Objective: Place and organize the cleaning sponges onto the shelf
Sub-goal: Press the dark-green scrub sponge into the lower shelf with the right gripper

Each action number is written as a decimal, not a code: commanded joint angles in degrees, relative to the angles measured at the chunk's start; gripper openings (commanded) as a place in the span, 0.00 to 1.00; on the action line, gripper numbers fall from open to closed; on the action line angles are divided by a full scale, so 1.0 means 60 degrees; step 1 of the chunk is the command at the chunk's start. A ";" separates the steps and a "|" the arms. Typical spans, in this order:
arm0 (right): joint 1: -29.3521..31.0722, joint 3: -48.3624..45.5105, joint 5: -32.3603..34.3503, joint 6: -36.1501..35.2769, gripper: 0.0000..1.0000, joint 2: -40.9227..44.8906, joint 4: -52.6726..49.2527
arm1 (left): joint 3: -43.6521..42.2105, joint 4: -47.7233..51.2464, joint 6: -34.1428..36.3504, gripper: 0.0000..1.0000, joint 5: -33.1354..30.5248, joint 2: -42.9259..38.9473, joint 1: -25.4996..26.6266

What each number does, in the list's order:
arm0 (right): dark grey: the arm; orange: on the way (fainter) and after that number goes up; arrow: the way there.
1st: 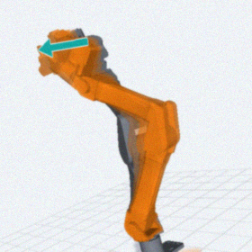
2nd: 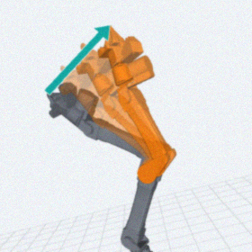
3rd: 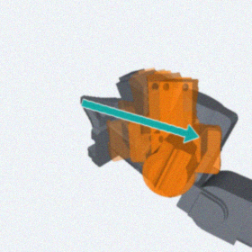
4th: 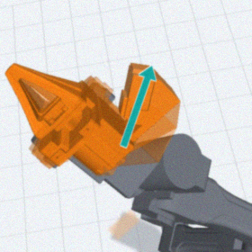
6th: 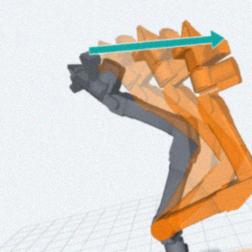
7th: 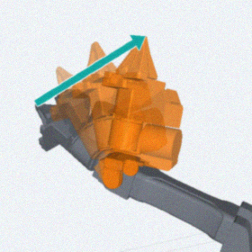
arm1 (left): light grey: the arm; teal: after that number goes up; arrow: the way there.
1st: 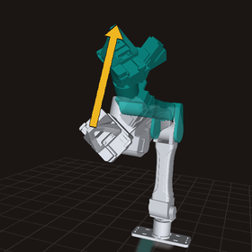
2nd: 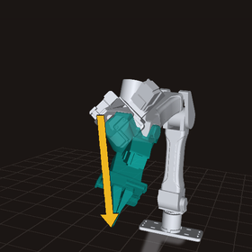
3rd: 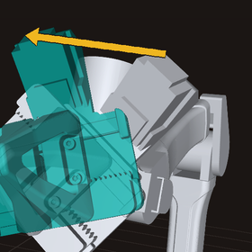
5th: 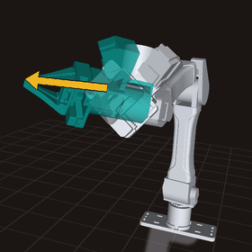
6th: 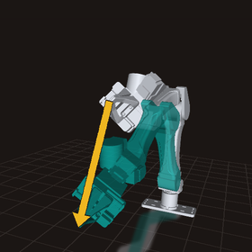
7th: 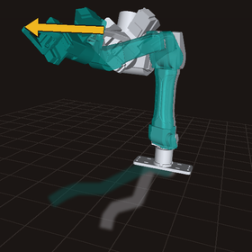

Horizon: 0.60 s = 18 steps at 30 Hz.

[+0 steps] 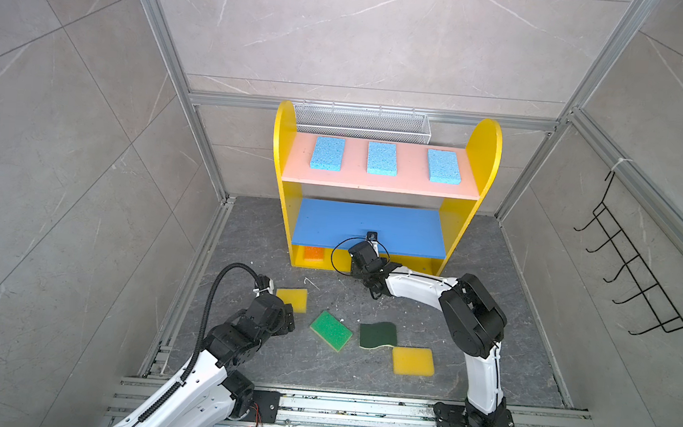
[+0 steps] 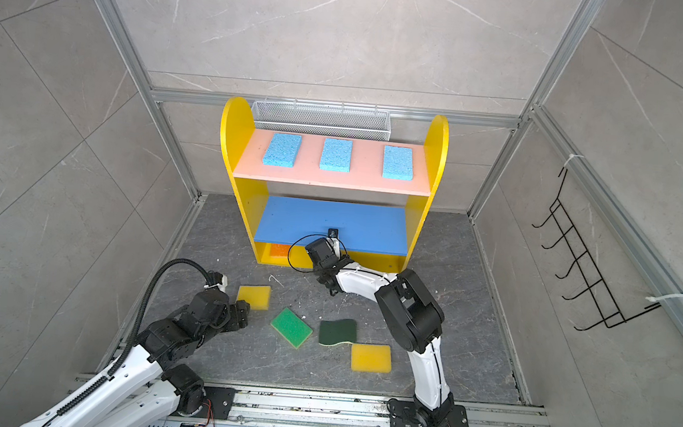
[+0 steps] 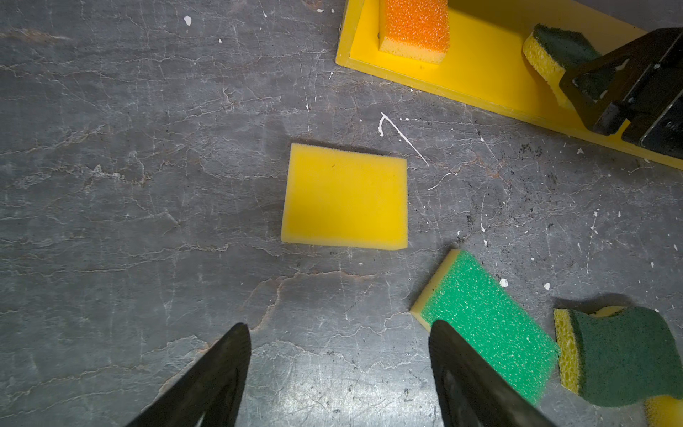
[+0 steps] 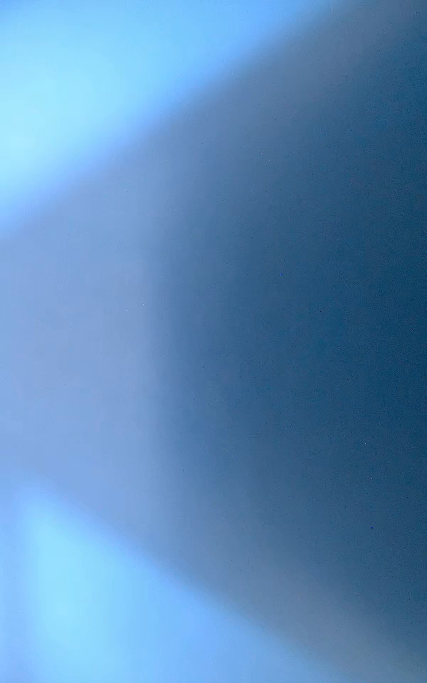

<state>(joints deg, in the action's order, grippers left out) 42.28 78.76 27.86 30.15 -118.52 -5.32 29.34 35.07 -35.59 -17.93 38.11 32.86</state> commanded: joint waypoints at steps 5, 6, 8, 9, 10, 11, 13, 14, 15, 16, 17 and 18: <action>-0.0054 -0.0225 -0.0621 -0.0118 0.74 -0.0266 -0.0769 | 0.0355 0.0378 -0.0024 0.79 -0.0160 -0.0273 0.0029; -0.0046 -0.0291 -0.0656 -0.0145 0.74 -0.0206 -0.0690 | 0.0392 0.0415 -0.0016 0.79 -0.0160 -0.0308 0.0031; -0.0056 -0.0322 -0.0745 -0.0182 0.76 -0.0168 -0.0664 | 0.0410 0.0472 -0.0050 0.79 -0.0160 -0.0342 0.0024; -0.0047 -0.0284 -0.0782 -0.0188 0.77 -0.0169 -0.0705 | 0.0427 0.0498 -0.0058 0.79 -0.0149 -0.0366 0.0027; -0.0049 -0.0270 -0.0812 -0.0188 0.77 -0.0168 -0.0724 | 0.0440 0.0498 -0.0072 0.79 -0.0142 -0.0363 0.0031; -0.0052 -0.0248 -0.0859 -0.0188 0.77 -0.0175 -0.0759 | 0.0455 0.0527 -0.0052 0.79 -0.0146 -0.0382 0.0023; -0.0050 -0.0200 -0.0890 -0.0167 0.77 -0.0218 -0.0804 | 0.0467 0.0554 -0.0080 0.79 -0.0132 -0.0417 0.0030; -0.0045 -0.0194 -0.0900 -0.0161 0.77 -0.0215 -0.0819 | 0.0484 0.0590 -0.0097 0.79 -0.0120 -0.0440 0.0031; -0.0045 -0.0216 -0.0929 -0.0148 0.77 -0.0196 -0.0810 | 0.0486 0.0621 -0.0095 0.79 -0.0103 -0.0469 0.0023; -0.0046 -0.0218 -0.0949 -0.0146 0.77 -0.0175 -0.0798 | 0.0488 0.0640 -0.0092 0.79 -0.0089 -0.0490 0.0031; -0.0036 -0.0215 -0.0983 -0.0138 0.78 -0.0157 -0.0800 | 0.0501 0.0695 -0.0092 0.79 -0.0087 -0.0519 0.0030; -0.0030 -0.0214 -0.1010 -0.0139 0.78 -0.0129 -0.0799 | 0.0500 0.0724 -0.0093 0.79 -0.0087 -0.0554 0.0031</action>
<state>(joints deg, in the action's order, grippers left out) 42.11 78.74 25.80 29.74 -118.50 -4.62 30.06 38.35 -35.64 -17.91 35.57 32.86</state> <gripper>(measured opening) 0.775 0.787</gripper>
